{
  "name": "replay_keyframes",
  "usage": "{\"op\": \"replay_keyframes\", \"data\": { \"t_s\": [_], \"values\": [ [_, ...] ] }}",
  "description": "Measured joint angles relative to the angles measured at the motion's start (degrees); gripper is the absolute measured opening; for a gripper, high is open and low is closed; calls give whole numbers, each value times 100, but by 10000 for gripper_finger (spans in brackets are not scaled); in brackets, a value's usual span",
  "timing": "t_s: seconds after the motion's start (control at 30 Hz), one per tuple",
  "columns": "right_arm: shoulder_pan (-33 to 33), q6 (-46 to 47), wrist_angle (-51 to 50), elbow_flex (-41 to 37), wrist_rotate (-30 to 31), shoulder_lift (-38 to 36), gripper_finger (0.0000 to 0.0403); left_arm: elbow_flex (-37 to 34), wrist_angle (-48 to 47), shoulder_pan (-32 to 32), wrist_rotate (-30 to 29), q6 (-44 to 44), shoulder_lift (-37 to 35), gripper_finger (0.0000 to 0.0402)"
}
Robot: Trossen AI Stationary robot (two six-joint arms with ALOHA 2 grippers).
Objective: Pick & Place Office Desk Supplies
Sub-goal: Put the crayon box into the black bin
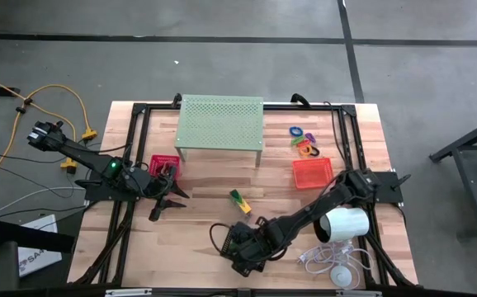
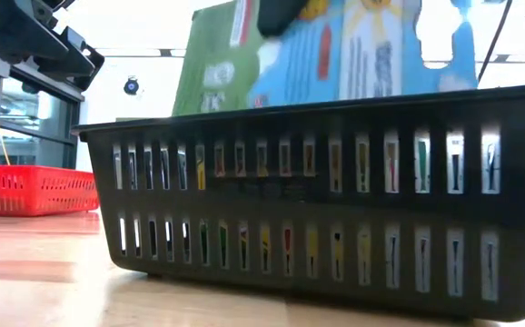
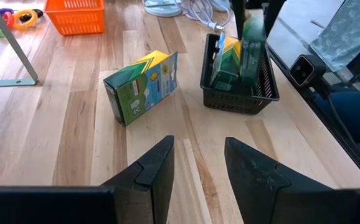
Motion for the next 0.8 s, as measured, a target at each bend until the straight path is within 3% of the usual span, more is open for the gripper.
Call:
{"op": "replay_keyframes", "data": {
  "t_s": [0.43, 0.8],
  "values": [
    [-49, -384, 75, -2, -1, 162, 107, 0, 51, -1, -4, 0, -1, 136],
    [-49, -667, 184, -2, 151, 162, 140, 0, 52, -1, -9, 0, -2, 136]
  ]
}}
